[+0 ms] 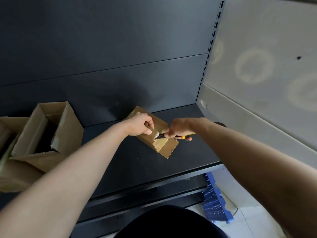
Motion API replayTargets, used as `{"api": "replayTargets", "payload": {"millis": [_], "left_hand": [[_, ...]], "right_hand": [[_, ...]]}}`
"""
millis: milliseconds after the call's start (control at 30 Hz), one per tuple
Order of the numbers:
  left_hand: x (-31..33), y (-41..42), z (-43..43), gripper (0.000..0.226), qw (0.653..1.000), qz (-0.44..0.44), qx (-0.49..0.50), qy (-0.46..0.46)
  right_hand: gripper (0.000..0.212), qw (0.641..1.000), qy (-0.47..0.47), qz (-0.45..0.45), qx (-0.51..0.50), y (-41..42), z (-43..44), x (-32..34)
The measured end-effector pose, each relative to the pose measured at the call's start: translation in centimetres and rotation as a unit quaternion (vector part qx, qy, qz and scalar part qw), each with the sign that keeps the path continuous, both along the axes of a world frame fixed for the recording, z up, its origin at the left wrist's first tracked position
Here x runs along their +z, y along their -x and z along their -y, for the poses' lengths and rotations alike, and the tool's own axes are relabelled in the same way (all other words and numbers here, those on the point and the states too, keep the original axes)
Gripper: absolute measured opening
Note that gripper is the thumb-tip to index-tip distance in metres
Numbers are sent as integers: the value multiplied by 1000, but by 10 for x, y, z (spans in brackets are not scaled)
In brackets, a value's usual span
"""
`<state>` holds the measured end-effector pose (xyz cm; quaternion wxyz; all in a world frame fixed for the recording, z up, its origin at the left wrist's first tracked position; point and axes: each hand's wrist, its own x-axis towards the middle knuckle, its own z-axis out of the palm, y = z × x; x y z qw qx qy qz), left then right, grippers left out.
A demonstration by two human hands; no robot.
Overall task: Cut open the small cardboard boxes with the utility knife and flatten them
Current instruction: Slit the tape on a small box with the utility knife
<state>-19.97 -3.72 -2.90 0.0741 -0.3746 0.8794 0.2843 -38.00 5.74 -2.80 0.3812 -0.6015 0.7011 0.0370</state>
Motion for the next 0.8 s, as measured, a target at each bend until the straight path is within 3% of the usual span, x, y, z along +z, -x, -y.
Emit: {"api": "replayTargets", "payload": {"millis": [167,267,333,433,633,800], "left_hand": [[1,0,1,26,1000,-6,3,2],[4,-2,1,23,1000,-1,-3,-2],[7,-2,0,11,1000,-5,5,-19],[11,-3,0,20,999,-28,46,-10],[6,-19,2,18,996,-59,44,41],[1,-30,-1,12,995,-87,33,46]], "right_hand": [[49,999,-34,14,0,-2,0,0],[49,993,-112,44,6,9,-2,13],[48,987,-139,72,-27,25,-5,21],[49,985,-97,65,-126,40,-3,24],[49,970,-168,78,-160,32,-1,19],[54,970,-70,-8,-233,35,4,25]]}}
